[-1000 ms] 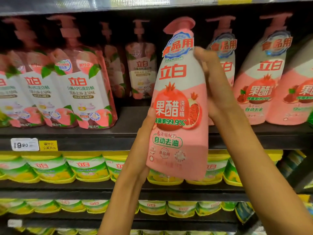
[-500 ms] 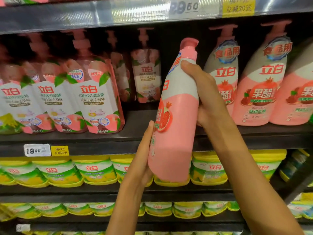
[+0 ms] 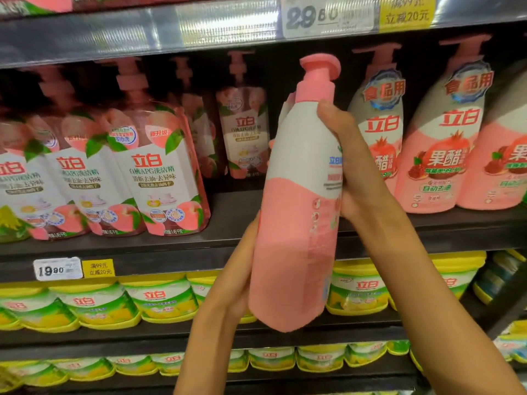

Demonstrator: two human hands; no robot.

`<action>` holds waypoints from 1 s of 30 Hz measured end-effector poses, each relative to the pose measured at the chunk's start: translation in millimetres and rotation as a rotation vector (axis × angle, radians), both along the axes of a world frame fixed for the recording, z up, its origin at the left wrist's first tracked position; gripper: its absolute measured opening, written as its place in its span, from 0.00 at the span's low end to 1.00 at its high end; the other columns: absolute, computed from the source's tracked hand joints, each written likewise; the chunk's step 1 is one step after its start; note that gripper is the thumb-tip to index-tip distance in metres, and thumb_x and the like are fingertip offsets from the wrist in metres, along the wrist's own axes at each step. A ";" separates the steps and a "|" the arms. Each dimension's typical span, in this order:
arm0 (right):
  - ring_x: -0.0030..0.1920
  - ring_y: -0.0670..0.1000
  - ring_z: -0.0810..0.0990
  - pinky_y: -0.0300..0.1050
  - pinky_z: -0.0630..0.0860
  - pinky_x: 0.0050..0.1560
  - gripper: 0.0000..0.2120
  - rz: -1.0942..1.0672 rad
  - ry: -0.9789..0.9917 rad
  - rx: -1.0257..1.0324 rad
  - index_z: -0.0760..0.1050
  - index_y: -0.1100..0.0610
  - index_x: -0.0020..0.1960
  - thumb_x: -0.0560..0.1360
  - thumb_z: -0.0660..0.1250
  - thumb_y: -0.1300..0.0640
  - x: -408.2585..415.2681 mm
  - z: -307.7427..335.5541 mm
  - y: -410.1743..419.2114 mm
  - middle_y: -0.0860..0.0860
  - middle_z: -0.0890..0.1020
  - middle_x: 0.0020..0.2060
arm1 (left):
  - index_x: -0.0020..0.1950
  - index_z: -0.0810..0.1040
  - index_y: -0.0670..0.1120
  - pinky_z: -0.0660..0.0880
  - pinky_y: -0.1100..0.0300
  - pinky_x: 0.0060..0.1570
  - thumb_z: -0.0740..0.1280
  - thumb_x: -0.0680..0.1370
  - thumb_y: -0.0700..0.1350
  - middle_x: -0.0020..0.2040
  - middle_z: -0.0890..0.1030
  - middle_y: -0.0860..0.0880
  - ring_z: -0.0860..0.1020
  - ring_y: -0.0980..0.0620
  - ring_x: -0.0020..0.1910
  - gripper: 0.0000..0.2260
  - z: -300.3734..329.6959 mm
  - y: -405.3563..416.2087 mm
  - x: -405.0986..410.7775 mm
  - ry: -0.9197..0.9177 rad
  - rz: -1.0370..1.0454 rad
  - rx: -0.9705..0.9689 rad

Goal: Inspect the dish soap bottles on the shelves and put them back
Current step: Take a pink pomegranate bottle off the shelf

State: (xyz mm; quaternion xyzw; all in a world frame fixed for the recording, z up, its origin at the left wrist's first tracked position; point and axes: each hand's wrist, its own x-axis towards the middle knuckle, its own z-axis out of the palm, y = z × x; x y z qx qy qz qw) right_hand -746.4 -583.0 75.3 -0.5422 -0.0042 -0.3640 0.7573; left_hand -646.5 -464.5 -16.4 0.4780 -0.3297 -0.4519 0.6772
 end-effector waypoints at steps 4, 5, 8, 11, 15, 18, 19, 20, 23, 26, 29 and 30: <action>0.38 0.49 0.85 0.42 0.81 0.38 0.09 -0.218 0.064 -0.012 0.83 0.52 0.43 0.76 0.69 0.48 -4.6 -4.5 -5.9 0.51 0.86 0.37 | 0.61 0.80 0.55 0.76 0.55 0.59 0.61 0.70 0.70 0.58 0.83 0.51 0.80 0.53 0.59 0.27 7.1 8.0 3.1 -0.132 -0.030 0.017; 0.36 0.49 0.85 0.42 0.80 0.36 0.10 -0.248 0.078 0.011 0.82 0.54 0.44 0.76 0.69 0.48 -4.2 -3.7 -5.8 0.51 0.85 0.35 | 0.59 0.81 0.56 0.78 0.56 0.57 0.63 0.68 0.71 0.57 0.83 0.51 0.80 0.53 0.58 0.28 7.8 8.7 2.8 -0.174 -0.028 0.000; 0.35 0.49 0.85 0.42 0.81 0.36 0.13 -0.283 0.160 0.019 0.80 0.57 0.47 0.75 0.70 0.46 -0.9 -3.1 -8.0 0.52 0.85 0.35 | 0.58 0.80 0.53 0.80 0.58 0.51 0.71 0.65 0.66 0.54 0.84 0.49 0.82 0.50 0.54 0.27 3.1 5.9 -0.1 -0.330 0.007 -0.060; 0.41 0.50 0.86 0.43 0.81 0.41 0.12 -0.238 0.201 -0.045 0.83 0.53 0.46 0.75 0.69 0.45 -1.5 -1.2 -11.1 0.52 0.86 0.40 | 0.60 0.80 0.48 0.80 0.57 0.49 0.72 0.65 0.62 0.54 0.84 0.46 0.83 0.46 0.54 0.28 -2.0 2.5 -3.5 -0.320 0.045 -0.093; 0.48 0.51 0.85 0.47 0.81 0.49 0.12 -0.023 0.126 0.077 0.84 0.52 0.48 0.74 0.66 0.47 -1.7 -3.3 -14.5 0.53 0.86 0.46 | 0.56 0.83 0.53 0.79 0.62 0.48 0.72 0.66 0.65 0.53 0.85 0.49 0.83 0.50 0.54 0.24 -1.9 5.3 -1.7 -0.205 -0.050 -0.209; 0.46 0.52 0.85 0.48 0.82 0.48 0.13 0.084 0.073 0.167 0.82 0.57 0.50 0.74 0.65 0.51 1.6 -4.6 -15.4 0.55 0.86 0.45 | 0.54 0.83 0.58 0.78 0.64 0.49 0.70 0.69 0.64 0.53 0.85 0.55 0.82 0.56 0.53 0.18 -2.2 5.2 -6.3 -0.158 -0.098 -0.230; 0.46 0.52 0.85 0.47 0.82 0.47 0.12 0.090 0.069 0.146 0.84 0.57 0.48 0.75 0.64 0.51 1.7 -3.9 -14.4 0.55 0.86 0.44 | 0.54 0.83 0.59 0.78 0.64 0.49 0.70 0.68 0.65 0.53 0.84 0.55 0.82 0.56 0.54 0.18 -1.8 5.8 -5.8 -0.151 -0.102 -0.207; 0.46 0.52 0.86 0.47 0.82 0.46 0.12 0.076 0.072 0.114 0.85 0.56 0.45 0.76 0.65 0.52 1.0 -3.8 -13.8 0.55 0.86 0.43 | 0.54 0.83 0.60 0.78 0.65 0.49 0.70 0.68 0.66 0.53 0.84 0.55 0.82 0.57 0.54 0.19 -0.2 6.9 -3.0 -0.153 -0.110 -0.179; 0.46 0.53 0.86 0.47 0.82 0.45 0.08 -0.077 0.113 0.013 0.81 0.57 0.50 0.77 0.67 0.53 -3.4 -1.9 -9.2 0.55 0.87 0.43 | 0.54 0.81 0.64 0.77 0.68 0.48 0.66 0.68 0.69 0.55 0.83 0.57 0.81 0.59 0.56 0.19 7.2 9.8 3.9 -0.205 -0.125 -0.080; 0.46 0.54 0.86 0.47 0.83 0.44 0.09 -0.228 0.132 -0.062 0.78 0.58 0.53 0.77 0.69 0.54 -3.6 0.9 -3.6 0.56 0.87 0.45 | 0.51 0.82 0.64 0.77 0.69 0.47 0.62 0.66 0.70 0.53 0.84 0.57 0.81 0.59 0.55 0.20 5.7 3.0 -1.5 -0.245 -0.038 -0.045; 0.49 0.55 0.86 0.47 0.83 0.45 0.13 -0.199 0.143 -0.103 0.78 0.59 0.56 0.76 0.69 0.52 -5.0 3.4 -3.7 0.57 0.86 0.48 | 0.45 0.83 0.65 0.77 0.69 0.43 0.63 0.63 0.71 0.48 0.85 0.57 0.82 0.61 0.50 0.19 0.2 -3.1 -8.9 -0.205 0.023 -0.070; 0.51 0.54 0.85 0.47 0.82 0.47 0.13 -0.156 0.140 -0.105 0.79 0.58 0.56 0.76 0.70 0.51 -6.5 4.1 -5.5 0.56 0.86 0.49 | 0.45 0.84 0.64 0.78 0.69 0.43 0.64 0.63 0.72 0.48 0.85 0.57 0.82 0.61 0.50 0.19 -0.7 -4.1 -9.3 -0.168 0.025 -0.083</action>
